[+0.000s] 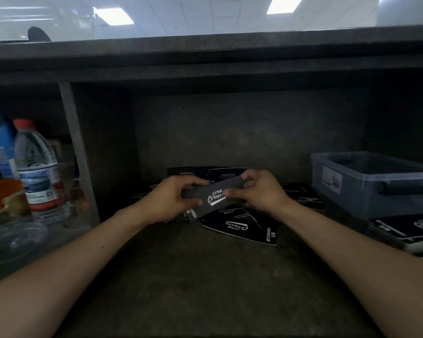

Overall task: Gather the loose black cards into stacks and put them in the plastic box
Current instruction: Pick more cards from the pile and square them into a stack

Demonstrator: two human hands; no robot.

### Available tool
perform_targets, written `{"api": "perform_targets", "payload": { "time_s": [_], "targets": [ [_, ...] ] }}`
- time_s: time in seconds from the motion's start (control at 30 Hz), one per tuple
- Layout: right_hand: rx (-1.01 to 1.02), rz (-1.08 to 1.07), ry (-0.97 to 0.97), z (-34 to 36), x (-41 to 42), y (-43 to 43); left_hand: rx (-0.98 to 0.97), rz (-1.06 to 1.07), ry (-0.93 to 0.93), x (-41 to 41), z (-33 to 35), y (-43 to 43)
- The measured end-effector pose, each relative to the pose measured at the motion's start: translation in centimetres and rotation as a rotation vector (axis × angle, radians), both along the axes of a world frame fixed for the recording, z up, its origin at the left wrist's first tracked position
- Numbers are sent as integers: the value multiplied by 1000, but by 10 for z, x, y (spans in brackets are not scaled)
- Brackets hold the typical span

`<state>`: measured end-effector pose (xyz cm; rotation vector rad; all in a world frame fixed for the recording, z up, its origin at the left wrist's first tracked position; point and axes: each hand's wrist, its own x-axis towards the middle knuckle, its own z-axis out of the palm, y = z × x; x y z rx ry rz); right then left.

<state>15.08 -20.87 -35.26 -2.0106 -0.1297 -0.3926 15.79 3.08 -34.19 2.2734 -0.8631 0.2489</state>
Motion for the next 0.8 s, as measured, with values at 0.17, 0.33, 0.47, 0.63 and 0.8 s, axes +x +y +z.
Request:
{"api": "perform_targets", "payload": {
  "time_s": [0.17, 0.33, 0.47, 0.63, 0.8],
  "targets": [
    [-427, -278, -29, 20, -3, -24, -95, 119, -36, 6, 6, 8],
    [-563, -189, 213, 18, -6, -27, 2, 74, 11, 7, 4, 10],
    [-423, -195, 284, 21, -7, -27, 22, 100, -17, 10, 3, 11],
    [-221, -229, 251, 24, -2, -28, -33, 123, -25, 11, 5, 10],
    [-123, -281, 185, 24, 1, -39, 10, 120, 16, 11, 4, 12]
  ]
}}
